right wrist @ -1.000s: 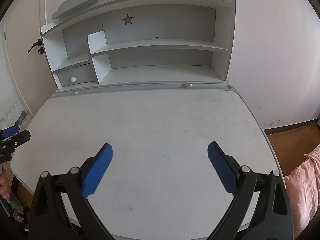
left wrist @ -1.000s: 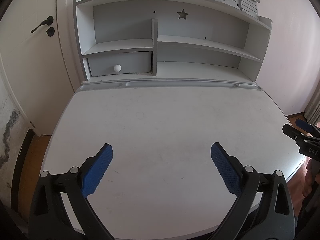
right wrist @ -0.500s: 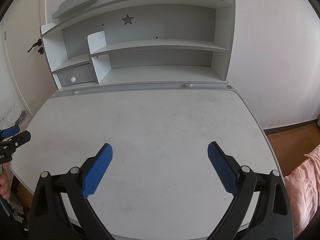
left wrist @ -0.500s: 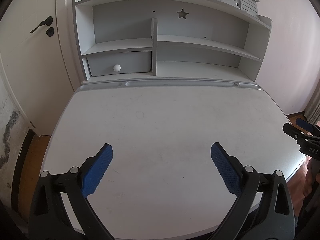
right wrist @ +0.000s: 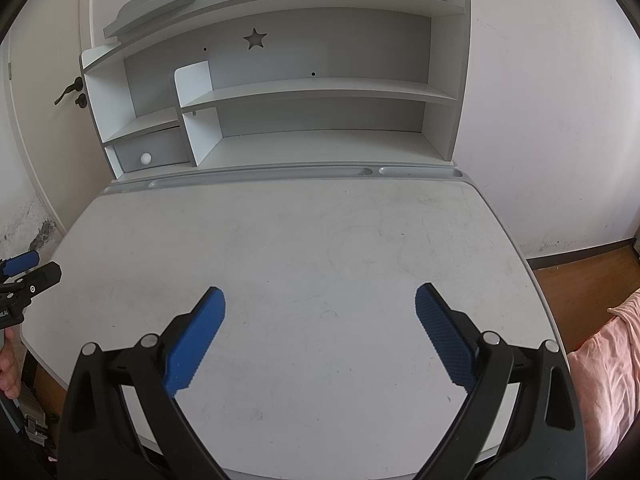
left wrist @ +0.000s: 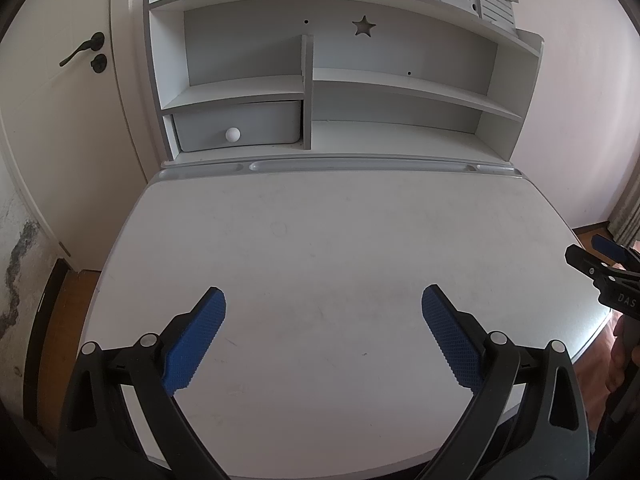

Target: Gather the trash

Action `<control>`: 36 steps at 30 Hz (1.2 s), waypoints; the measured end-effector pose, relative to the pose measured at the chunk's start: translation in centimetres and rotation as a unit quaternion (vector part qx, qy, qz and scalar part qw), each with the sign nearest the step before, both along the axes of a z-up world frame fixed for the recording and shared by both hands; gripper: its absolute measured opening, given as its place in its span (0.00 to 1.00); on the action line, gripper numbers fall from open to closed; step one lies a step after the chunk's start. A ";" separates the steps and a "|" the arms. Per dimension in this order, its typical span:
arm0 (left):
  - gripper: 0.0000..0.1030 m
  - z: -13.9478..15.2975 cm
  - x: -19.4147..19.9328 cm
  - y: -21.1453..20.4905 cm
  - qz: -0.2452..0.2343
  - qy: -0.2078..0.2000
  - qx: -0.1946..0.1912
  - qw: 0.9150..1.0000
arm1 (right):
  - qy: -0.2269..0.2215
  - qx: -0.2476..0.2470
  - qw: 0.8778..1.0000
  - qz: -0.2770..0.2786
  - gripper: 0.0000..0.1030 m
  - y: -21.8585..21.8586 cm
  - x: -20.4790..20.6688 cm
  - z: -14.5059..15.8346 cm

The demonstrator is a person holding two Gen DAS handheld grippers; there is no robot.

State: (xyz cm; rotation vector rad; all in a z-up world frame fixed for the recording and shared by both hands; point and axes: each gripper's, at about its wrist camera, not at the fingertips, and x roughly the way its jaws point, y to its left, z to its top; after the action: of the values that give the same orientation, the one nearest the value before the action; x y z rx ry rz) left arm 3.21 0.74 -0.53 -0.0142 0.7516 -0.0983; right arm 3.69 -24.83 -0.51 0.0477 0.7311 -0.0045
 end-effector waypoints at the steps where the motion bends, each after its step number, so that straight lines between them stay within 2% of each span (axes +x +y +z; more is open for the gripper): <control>1: 0.93 0.0 0.0 0.0 0.000 0.000 0.000 1.000 | 0.000 0.000 1.000 0.000 0.90 0.0 0.0 0.0; 36: 0.93 -0.2 -0.1 -0.1 0.000 -0.006 0.014 1.000 | 0.001 -0.002 1.000 0.003 0.90 -0.3 0.0 -0.2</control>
State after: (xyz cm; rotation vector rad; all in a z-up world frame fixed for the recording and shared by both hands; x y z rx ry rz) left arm 3.16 0.63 -0.70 0.0122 0.7418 -0.0876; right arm 3.71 -25.16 -0.68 0.0423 0.7329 0.0001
